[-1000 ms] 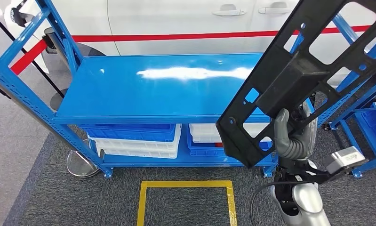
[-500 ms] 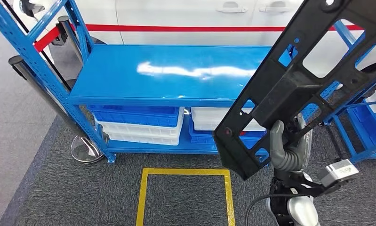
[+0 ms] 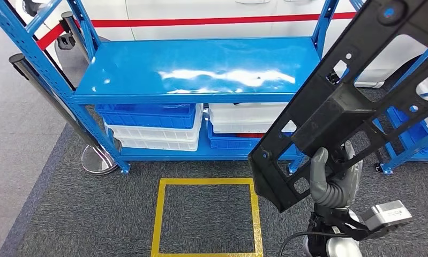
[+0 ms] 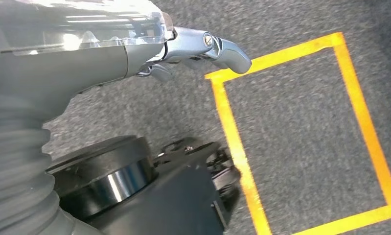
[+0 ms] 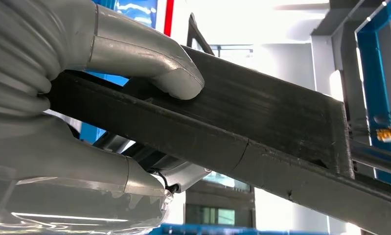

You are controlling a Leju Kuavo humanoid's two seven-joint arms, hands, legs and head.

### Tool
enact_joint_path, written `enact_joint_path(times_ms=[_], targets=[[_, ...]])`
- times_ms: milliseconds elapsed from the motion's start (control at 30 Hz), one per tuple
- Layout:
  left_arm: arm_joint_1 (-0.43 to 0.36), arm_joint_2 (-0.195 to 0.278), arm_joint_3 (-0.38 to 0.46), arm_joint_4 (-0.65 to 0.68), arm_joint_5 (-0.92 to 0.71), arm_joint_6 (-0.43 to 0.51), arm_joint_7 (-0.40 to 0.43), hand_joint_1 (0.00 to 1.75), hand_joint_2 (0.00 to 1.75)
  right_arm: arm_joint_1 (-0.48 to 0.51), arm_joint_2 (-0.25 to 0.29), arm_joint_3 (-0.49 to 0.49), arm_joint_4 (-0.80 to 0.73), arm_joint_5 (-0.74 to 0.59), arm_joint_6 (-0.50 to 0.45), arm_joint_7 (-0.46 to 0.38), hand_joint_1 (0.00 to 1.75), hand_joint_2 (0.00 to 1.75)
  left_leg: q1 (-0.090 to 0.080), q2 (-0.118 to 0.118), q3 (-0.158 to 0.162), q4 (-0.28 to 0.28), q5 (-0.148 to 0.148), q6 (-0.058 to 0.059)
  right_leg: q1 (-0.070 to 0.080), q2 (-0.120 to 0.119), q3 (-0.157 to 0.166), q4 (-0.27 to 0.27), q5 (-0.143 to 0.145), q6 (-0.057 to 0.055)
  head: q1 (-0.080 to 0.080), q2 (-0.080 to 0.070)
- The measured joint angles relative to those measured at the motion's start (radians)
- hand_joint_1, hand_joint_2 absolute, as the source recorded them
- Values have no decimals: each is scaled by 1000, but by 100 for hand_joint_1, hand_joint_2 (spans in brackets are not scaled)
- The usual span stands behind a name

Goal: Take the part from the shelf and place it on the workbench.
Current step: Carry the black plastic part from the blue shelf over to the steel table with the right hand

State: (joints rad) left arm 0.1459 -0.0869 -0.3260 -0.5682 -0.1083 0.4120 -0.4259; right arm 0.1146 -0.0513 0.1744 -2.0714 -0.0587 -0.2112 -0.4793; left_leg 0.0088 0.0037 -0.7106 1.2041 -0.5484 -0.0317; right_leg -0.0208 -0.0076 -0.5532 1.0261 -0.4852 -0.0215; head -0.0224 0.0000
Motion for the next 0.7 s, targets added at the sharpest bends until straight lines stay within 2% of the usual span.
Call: enact_joint_path(times_ms=[33, 67, 100, 133, 167, 233, 267, 300, 367, 400, 433, 467, 500, 533, 567, 600, 633, 667, 700], targets=[[0, 0, 2, 0, 0, 0, 0, 0, 175, 5, 1, 0, -3, -1, -2, -2, 175, 175, 0, 0, -9, 62, -30, -1, 2, 0, -16, 1, 12, 0, 0, 0], [-1, 0, 4, 0, -1, 0, 1, 0, 175, 9, 2, 0, -6, -1, -5, -3, 175, 175, 1, 0, -5, 101, -34, -1, 4, 0, -33, 3, 24, 0, 0, 0], [-1, 0, 6, 0, -2, 0, 3, 0, 175, 12, 3, 1, -10, -1, -7, -1, 175, 175, 0, 0, 13, 111, -17, 2, 7, -1, -50, 5, 35, 0, 0, 0], [-1, 0, 7, 0, -4, 0, 4, 0, 175, 16, 4, 1, -13, -1, -9, 1, 175, 175, -1, 0, 49, 84, 12, 8, 9, 0, -65, 7, 46, 1, 0, 0], [-2, 0, 8, 0, -5, 0, 6, 0, 175, 20, 5, 0, -17, -1, -11, 3, 175, 175, -3, -1, 100, 27, 35, 16, 11, 0, -78, 8, 56, 2, 0, 0], [-3, 0, 10, 0, -6, 0, 7, 0, 175, 28, 6, 0, -22, -1, -12, 2, 175, 175, -10, -1, 213, -129, 29, 33, 13, 0, -92, 8, 76, 10, 1, 0], [-3, 0, 12, 0, -7, 0, 6, 0, 175, 31, 6, 0, -25, -1, -14, 2, 175, 175, -14, -1, 248, -184, 18, 38, 11, -2, -94, 5, 85, 15, 0, 0], [-4, -1, 13, 0, -8, 0, 5, 0, 175, 35, 7, 1, -27, -1, -15, 0, 175, 175, -18, -1, 264, -217, 10, 41, 9, -3, -94, 1, 95, 23, -2, 0], [-4, -2, 15, 0, -11, -1, 5, 0, 175, 42, 8, 2, -32, -2, -21, 1, 175, 175, -19, 0, 256, -233, 33, 48, 5, -4, -94, -9, 110, 36, -6, 0], [-5, -3, 15, 0, -15, -2, 7, 0, 175, 46, 8, 2, -34, -2, -24, 2, 175, 175, -17, 2, 249, -241, 47, 54, 6, -2, -100, -3, 97, 40, -6, 0], [-5, -4, 16, 0, -19, -3, 10, 0, 175, 50, 8, 3, -36, -3, -27, 3, 175, 175, -14, 4, 239, -248, 63, 60, 7, 0, -110, 18, 64, 44, -5, 0], [-5, -4, 17, 0, -23, -3, 12, 0, 175, 53, 8, 3, -37, -5, -29, 4, 175, 175, -11, 6, 226, -251, 77, 64, 6, 2, -124, 60, 14, 47, -5, 0], [-4, -4, 17, 0, -25, -4, 13, 0, 175, 57, 8, 4, -38, -9, -31, 4, 175, 175, -13, 7, 211, -250, 89, 67, 6, 3, -139, 121, -41, 49, -4, 0], [-4, -5, 17, 0, -27, -4, 14, 0, 175, 61, 8, 4, -38, -13, -33, 4, 175, 175, -13, 7, 194, -246, 100, 68, 5, 3, -151, 187, -79, 52, -4, 0], [-5, -6, 17, 0, -27, -4, 15, 0, 175, 65, 8, 4, -38, -17, -34, 5, 175, 175, -14, 8, 176, -241, 110, 67, 4, 3, -154, 239, -92, 55, -4, 0], [-9, -8, 18, 1, -27, -5, 17, 0, 175, 67, 8, 4, -38, -18, -34, 8, 175, 175, -14, 8, 157, -235, 119, 66, 4, 3, -146, 264, -81, 57, -4, 0], [-18, -11, 18, 3, -27, -4, 20, 0, 175, 67, 8, 5, -38, -18, -34, 12, 175, 175, -14, 7, 139, -227, 127, 65, 4, 3, -121, 253, -53, 58, -4, 0], [-30, -15, 18, 8, -27, -4, 21, 0, 175, 65, 8, 6, -38, -15, -36, 17, 175, 175, -14, 7, 121, -218, 134, 63, 4, 3, -80, 209, -26, 58, -4, 0], [-45, -20, 18, 14, -27, -4, 23, 0, 175, 62, 8, 8, -38, -11, -38, 23, 175, 175, -15, 5, 104, -207, 139, 60, 5, 3, -29, 140, -17, 56, -4, 0]])
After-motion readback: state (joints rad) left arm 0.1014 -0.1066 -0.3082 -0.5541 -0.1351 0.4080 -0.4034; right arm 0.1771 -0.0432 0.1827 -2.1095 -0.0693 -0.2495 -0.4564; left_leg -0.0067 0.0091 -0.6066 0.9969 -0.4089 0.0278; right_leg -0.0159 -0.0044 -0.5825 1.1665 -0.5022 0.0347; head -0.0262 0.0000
